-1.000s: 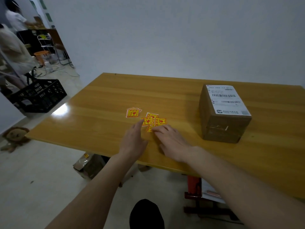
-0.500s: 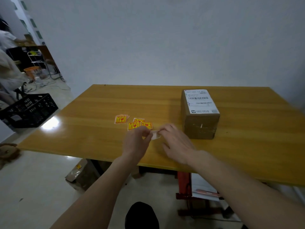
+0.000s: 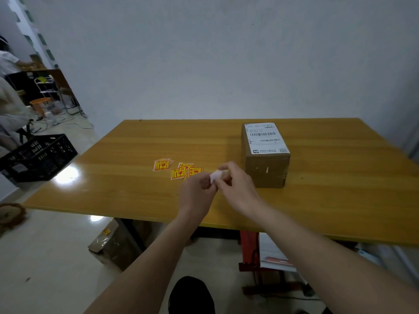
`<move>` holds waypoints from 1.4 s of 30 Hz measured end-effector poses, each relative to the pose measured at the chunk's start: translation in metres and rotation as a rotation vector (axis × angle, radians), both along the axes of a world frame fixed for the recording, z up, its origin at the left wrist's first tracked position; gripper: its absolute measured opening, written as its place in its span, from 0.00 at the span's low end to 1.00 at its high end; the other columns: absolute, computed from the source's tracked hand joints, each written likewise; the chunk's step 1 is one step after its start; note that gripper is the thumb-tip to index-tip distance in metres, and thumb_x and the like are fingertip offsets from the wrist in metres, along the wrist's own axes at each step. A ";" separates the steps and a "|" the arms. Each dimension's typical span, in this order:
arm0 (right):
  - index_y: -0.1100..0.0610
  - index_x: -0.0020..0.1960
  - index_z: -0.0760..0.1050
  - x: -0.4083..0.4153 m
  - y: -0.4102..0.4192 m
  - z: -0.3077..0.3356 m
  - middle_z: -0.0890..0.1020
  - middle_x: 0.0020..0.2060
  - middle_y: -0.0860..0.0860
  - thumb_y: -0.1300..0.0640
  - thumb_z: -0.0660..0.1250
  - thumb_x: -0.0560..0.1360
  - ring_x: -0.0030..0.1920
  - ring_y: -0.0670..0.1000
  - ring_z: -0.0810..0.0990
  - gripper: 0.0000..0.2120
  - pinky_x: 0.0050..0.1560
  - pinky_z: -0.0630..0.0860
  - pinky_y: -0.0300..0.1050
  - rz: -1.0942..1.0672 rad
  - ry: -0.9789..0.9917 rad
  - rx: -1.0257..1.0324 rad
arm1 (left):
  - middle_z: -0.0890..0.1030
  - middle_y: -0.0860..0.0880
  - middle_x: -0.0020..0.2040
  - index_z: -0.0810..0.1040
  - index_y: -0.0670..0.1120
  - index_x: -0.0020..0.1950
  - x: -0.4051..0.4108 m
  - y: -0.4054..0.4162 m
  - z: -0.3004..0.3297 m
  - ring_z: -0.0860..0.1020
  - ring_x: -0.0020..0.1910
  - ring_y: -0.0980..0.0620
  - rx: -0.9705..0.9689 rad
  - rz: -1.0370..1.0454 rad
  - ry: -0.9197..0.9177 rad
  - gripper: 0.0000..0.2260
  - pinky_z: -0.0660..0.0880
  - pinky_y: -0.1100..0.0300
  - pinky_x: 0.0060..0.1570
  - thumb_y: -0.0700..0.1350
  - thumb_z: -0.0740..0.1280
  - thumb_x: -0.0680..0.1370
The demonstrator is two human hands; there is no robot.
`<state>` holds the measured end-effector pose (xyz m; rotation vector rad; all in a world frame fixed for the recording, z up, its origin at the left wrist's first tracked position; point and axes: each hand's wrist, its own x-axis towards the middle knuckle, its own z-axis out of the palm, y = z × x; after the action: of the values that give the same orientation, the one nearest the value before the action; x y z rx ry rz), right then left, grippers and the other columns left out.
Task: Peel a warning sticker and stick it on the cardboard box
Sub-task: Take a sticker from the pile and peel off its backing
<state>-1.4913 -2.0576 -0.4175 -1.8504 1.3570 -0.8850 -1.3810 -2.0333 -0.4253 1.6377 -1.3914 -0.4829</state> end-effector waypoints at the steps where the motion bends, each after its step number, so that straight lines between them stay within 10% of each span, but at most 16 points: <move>1: 0.55 0.62 0.71 0.001 0.001 0.000 0.77 0.46 0.50 0.57 0.64 0.75 0.52 0.52 0.77 0.15 0.50 0.72 0.43 0.000 -0.018 0.008 | 0.79 0.59 0.31 0.83 0.48 0.42 -0.001 0.001 0.001 0.77 0.31 0.65 -0.011 -0.012 0.052 0.06 0.72 0.72 0.33 0.37 0.69 0.72; 6: 0.54 0.62 0.67 0.000 0.003 -0.002 0.78 0.44 0.50 0.59 0.63 0.74 0.51 0.52 0.77 0.17 0.52 0.75 0.49 -0.067 -0.098 0.014 | 0.80 0.61 0.34 0.83 0.45 0.52 -0.005 0.005 0.004 0.77 0.31 0.70 -0.038 -0.087 0.136 0.12 0.72 0.75 0.34 0.33 0.69 0.72; 14: 0.55 0.37 0.73 0.001 0.003 0.001 0.82 0.39 0.57 0.57 0.64 0.74 0.42 0.59 0.82 0.08 0.43 0.80 0.58 -0.117 -0.208 0.027 | 0.78 0.64 0.28 0.82 0.58 0.43 -0.016 0.013 0.011 0.76 0.31 0.66 -0.128 -0.005 0.151 0.17 0.73 0.68 0.34 0.34 0.69 0.72; 23: 0.72 0.50 0.76 0.001 0.013 0.009 0.81 0.40 0.59 0.54 0.65 0.77 0.40 0.53 0.81 0.18 0.46 0.80 0.53 -0.043 -0.539 0.307 | 0.78 0.51 0.46 0.83 0.51 0.49 -0.021 0.006 0.003 0.75 0.47 0.50 -0.137 0.148 -0.057 0.14 0.72 0.59 0.45 0.34 0.65 0.72; 42: 0.66 0.48 0.79 -0.003 0.014 0.007 0.79 0.38 0.56 0.62 0.65 0.76 0.36 0.47 0.77 0.08 0.36 0.76 0.39 -0.046 -0.620 0.420 | 0.78 0.54 0.45 0.78 0.50 0.56 -0.020 0.011 0.005 0.76 0.44 0.54 -0.135 0.154 0.025 0.16 0.75 0.58 0.49 0.35 0.68 0.71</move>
<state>-1.4946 -2.0434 -0.4105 -1.1023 1.0822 -0.9967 -1.4009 -2.0220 -0.4203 1.6086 -1.2410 -0.3120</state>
